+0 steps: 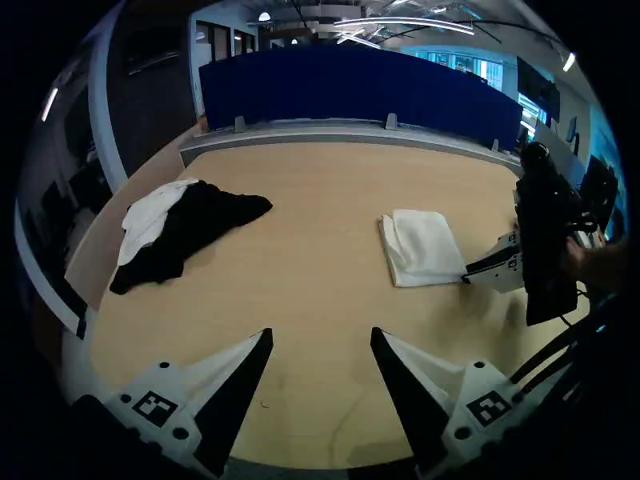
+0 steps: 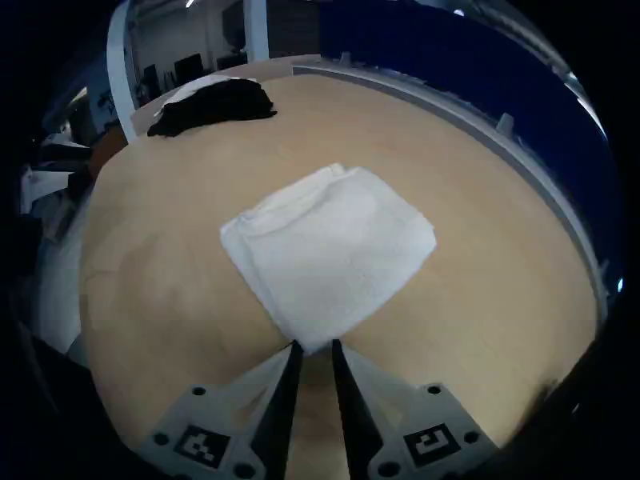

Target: Fold towel

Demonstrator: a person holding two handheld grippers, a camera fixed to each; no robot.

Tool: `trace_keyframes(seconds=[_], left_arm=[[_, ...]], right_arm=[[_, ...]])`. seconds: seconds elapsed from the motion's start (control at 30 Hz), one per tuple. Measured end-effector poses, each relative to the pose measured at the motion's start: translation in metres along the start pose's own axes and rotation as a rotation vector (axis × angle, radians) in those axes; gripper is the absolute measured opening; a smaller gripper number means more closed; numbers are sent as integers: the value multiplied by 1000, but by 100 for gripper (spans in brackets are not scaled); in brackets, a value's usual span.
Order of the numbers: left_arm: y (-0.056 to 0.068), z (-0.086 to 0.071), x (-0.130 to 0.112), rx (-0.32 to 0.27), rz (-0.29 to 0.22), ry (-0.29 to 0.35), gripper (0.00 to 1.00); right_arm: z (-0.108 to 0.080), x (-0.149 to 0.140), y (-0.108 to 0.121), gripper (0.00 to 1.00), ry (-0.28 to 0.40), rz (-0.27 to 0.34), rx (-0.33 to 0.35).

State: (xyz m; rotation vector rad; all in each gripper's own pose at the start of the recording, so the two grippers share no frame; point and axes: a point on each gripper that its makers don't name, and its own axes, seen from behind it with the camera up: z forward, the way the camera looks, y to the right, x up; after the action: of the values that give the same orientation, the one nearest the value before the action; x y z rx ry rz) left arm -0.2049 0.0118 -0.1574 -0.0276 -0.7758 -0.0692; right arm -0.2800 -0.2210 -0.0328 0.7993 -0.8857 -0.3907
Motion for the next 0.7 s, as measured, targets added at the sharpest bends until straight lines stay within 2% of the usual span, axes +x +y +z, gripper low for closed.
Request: trace_keyframes(seconds=[0.13,0.33,0.5,0.7], left_arm=[[1,-1,1,-2,1,1,90],[0,0,1,0,4,1,90],[0,-1,0,-1,3,1,90],[1,-3,3,-5,2,3,90]], right_arm=[[0,-1,1,23,-2,11,1],[0,-1,5,6,-1,19,-12],[-1,1,4,3,12,14,-6],[-12,15,6,3,47,-15,-22]])
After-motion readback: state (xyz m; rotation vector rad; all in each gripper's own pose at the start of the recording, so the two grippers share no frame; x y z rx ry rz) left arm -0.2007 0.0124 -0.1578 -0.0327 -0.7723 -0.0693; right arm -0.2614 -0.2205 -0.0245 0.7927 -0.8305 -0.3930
